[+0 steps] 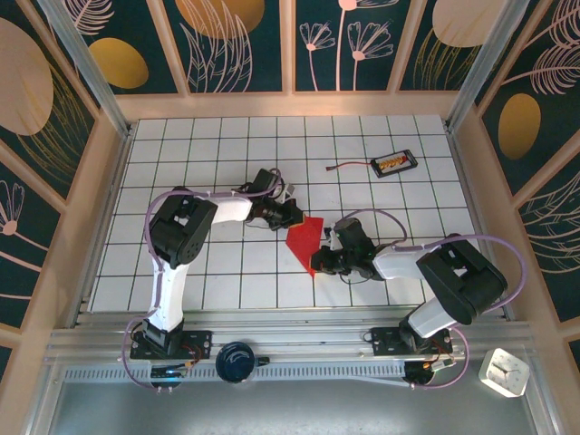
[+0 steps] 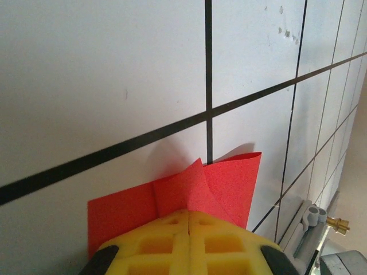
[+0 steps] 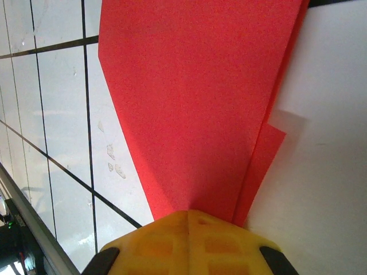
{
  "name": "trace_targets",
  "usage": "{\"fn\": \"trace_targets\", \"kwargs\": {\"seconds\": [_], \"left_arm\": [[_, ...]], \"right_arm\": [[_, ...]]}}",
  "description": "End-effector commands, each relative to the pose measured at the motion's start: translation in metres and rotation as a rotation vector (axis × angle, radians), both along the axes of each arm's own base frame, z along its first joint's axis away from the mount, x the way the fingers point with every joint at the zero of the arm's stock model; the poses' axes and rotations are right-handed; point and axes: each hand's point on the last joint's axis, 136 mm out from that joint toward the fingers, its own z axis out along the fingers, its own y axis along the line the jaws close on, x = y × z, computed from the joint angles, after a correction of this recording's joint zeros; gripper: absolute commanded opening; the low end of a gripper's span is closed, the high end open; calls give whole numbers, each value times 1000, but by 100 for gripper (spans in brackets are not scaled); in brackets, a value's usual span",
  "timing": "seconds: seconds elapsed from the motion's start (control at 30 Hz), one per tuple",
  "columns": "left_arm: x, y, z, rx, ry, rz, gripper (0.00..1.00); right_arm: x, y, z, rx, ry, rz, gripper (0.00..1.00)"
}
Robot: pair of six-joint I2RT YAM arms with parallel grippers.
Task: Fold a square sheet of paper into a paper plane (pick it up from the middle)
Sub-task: Fourth fold the wing at the center of the table.
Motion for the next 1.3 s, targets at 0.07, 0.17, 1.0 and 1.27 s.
{"fn": "trace_targets", "kwargs": {"seconds": [0.07,0.17,1.0,1.27], "left_arm": [[57,40,-26,94,-94,141,0],[66,45,-26,88,-97,158,0],[-40,41,48,-129,-175,134,32],[-50,35,30,-109,-142,97,32]], "right_arm": [[-63,-68,-68,-327,235,-21,0],[-64,-69,-69,-330,236,-22,0],[48,-25,72,39,-240,-118,28],[58,-10,48,25,-211,-101,34]]}}
